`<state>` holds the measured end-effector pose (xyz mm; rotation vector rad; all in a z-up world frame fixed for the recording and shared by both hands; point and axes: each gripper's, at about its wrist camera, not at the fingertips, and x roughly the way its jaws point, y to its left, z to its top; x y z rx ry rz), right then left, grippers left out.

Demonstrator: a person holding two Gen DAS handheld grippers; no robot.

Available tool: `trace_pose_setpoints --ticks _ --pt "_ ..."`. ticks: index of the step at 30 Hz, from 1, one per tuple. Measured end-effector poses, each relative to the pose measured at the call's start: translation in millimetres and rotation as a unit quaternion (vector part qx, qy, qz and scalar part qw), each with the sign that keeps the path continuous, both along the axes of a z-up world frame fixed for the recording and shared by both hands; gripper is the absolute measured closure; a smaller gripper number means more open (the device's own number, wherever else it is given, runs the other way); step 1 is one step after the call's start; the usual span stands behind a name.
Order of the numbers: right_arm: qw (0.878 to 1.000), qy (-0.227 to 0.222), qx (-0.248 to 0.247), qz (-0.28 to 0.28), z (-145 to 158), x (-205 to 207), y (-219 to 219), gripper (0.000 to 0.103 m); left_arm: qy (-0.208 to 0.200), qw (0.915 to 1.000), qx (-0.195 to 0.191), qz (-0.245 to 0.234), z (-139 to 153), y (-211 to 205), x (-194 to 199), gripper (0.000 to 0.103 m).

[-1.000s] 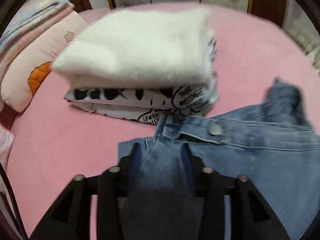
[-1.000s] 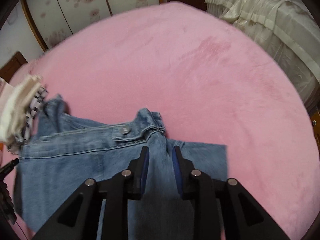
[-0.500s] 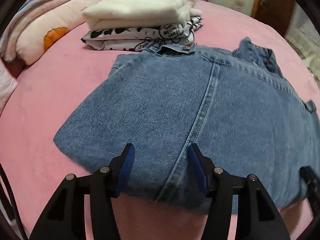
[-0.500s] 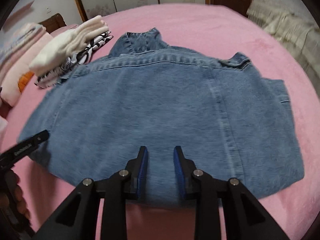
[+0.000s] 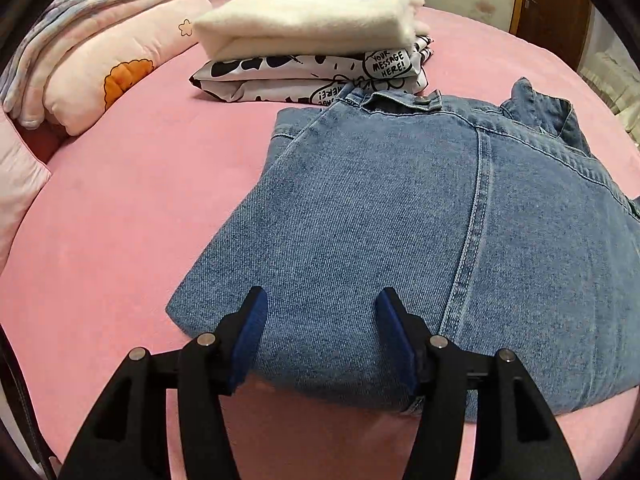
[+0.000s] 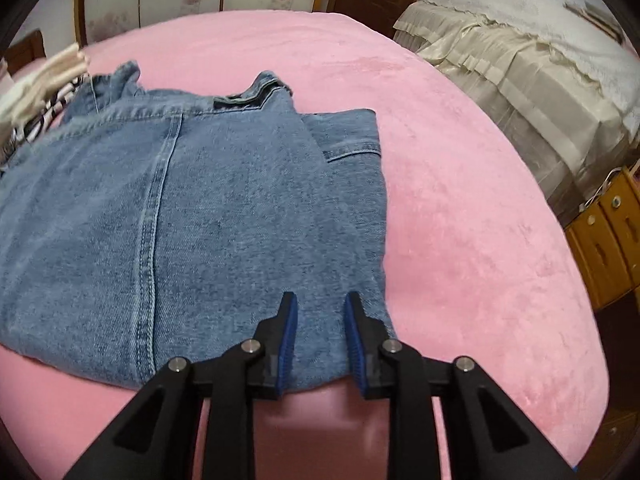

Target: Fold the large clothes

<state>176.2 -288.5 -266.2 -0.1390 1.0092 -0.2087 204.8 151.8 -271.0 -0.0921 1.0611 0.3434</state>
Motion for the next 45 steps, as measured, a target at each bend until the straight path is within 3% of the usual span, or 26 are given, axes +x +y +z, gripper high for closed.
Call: trace_pose_setpoints --ticks 9,13,17,33,39,42,45 --pt "0.999 0.004 0.018 -0.027 6.4 2.4 -7.3 0.078 0.024 0.9996 -0.004 -0.015 4.1 -2.4 3.4 0.043" --pt "0.999 0.008 0.033 -0.038 12.8 -0.5 -6.6 0.078 0.031 0.9988 -0.034 -0.014 11.0 -0.7 3.3 0.033" --pt "0.997 0.009 0.058 -0.045 23.0 -12.8 0.0 0.078 0.046 0.9976 -0.052 -0.007 23.8 1.6 1.2 0.033" --pt "0.990 -0.013 0.138 -0.005 90.7 -52.5 58.6 0.078 0.037 0.9951 -0.088 -0.028 101.8 8.5 -35.3 0.033" --pt "0.987 -0.027 0.154 0.023 110.1 -67.3 87.7 0.078 0.031 0.9924 -0.111 -0.044 117.1 10.8 -53.6 0.033" --pt "0.986 -0.034 0.160 0.036 114.9 -74.6 102.1 0.078 0.032 0.9898 -0.132 -0.044 115.7 12.6 -66.6 0.032" --pt "0.984 -0.034 0.170 0.050 112.7 -81.8 116.5 0.078 0.032 0.9807 -0.187 -0.049 100.3 14.9 -81.9 0.032"
